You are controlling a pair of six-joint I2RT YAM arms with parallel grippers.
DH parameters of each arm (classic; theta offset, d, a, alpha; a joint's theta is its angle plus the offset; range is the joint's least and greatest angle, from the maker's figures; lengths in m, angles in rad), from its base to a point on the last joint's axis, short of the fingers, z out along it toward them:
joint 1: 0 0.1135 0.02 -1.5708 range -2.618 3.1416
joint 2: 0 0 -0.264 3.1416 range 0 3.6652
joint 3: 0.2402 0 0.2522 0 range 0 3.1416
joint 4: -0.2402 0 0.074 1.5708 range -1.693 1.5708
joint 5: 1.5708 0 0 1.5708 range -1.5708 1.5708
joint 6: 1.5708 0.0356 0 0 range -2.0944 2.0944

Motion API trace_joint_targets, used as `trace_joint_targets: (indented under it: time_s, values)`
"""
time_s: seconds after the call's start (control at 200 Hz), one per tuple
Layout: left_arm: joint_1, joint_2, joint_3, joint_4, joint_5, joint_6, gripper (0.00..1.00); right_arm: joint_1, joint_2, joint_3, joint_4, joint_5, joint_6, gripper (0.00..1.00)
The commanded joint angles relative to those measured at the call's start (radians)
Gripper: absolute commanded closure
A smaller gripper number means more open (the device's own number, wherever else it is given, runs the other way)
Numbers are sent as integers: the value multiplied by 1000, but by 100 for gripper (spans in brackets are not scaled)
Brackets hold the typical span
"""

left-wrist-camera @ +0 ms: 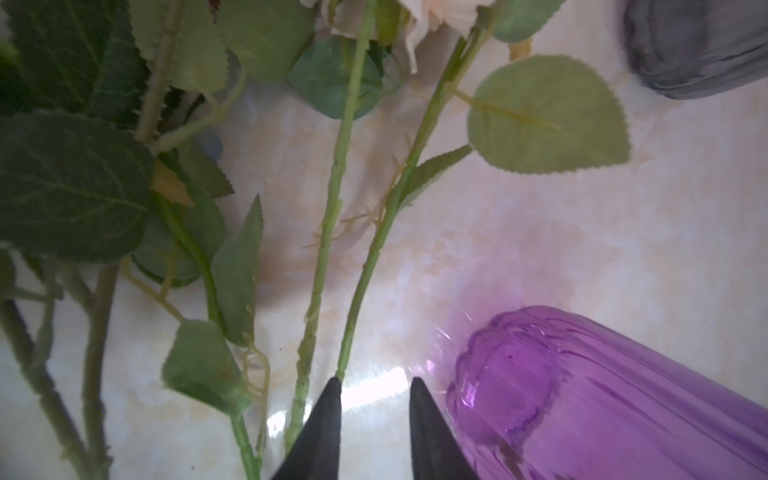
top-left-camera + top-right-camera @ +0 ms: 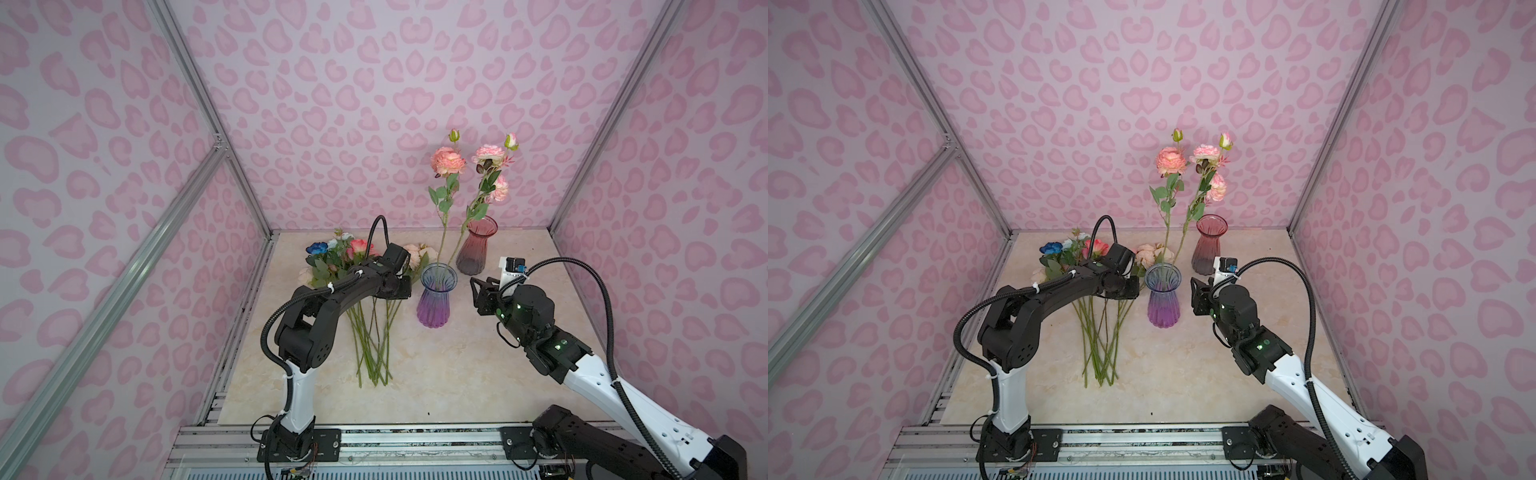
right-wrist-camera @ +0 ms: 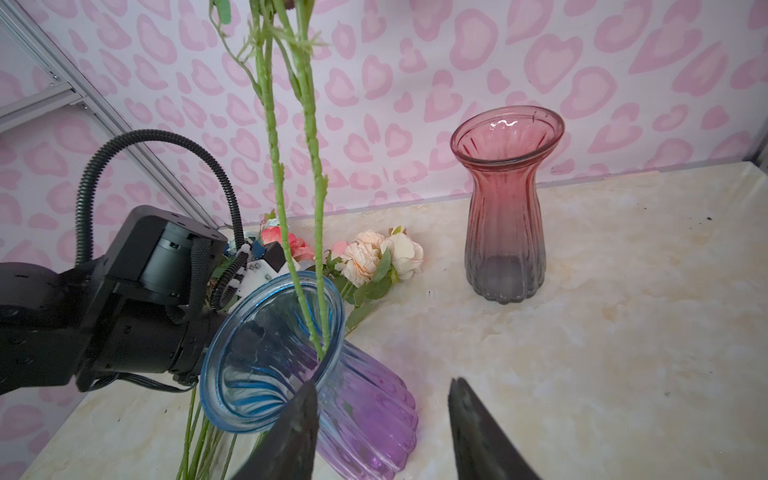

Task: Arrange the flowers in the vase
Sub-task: 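Grasp a peach rose stem in the bunch with the left gripper, then lift the peach rose stem upward with the left gripper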

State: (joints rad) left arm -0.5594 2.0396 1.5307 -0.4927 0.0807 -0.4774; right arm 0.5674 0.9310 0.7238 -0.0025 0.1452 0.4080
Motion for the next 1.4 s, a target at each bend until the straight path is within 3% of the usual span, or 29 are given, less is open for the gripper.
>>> trace_joint_targets:
  time_s: [0.0, 0.18, 0.325, 0.52, 0.615, 0.68, 0.88, 1.17, 1.395]
  values:
    - [-9, -1, 4, -4, -61, 1, 70, -1, -2, -3, 24, -5, 8, 48]
    - [-27, -87, -42, 39, -106, 37, 67, -3, 6, -1, 23, -10, 4, 48]
    - [-27, 1, 49, -51, -164, 51, 67, -3, 14, 6, 30, -22, 8, 47]
    - [-27, 67, 29, -6, -170, 27, 69, -9, -1, 8, 24, -12, 2, 47]
    - [-27, 80, 26, 6, -149, 33, 72, -10, -7, 11, 14, -12, -2, 47]
    - [-27, 75, 22, 8, -158, 33, 81, -11, -15, 6, 13, -7, -2, 47]
    - [-30, -23, 0, 14, -162, 76, 96, -12, -20, 0, 11, -16, -1, 47]
    - [-28, -200, -44, -3, -193, 84, 97, -12, -21, 11, 13, -36, 12, 47]
    - [-21, -323, -129, -8, -304, 60, 97, -12, -27, 19, 13, -55, 14, 47]
